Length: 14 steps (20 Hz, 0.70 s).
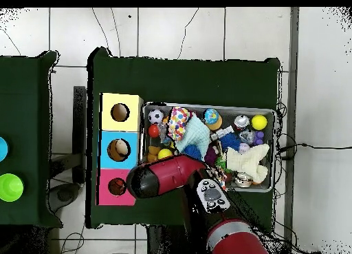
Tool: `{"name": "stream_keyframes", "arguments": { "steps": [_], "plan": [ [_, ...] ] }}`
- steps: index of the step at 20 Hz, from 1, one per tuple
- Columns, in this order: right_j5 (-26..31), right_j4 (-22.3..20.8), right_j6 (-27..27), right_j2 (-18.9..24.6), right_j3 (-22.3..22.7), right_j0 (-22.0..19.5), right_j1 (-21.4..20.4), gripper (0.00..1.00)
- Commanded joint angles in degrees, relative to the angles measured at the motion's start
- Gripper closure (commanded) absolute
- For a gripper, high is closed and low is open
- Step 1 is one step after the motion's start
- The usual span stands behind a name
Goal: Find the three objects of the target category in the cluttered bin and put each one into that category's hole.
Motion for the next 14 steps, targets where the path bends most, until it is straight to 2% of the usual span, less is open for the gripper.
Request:
{"name": "stream_keyframes", "arguments": {
  "steps": [1, 7, 10, 14],
  "plan": [
    [-2.1, 0.6, 6.1, -1.5, -1.1, -1.2, 3.3, 0.00],
    [-4.4, 0.1, 7.6, -2.8, -1.6, -0.4, 4.8, 0.00],
    [-4.6, -0.3, 6.5, -2.5, -1.5, -1.5, 5.0, 0.00],
    [-6.6, -1.9, 5.5, -3.1, -3.9, -2.4, 8.3, 0.00]
  ]
}}
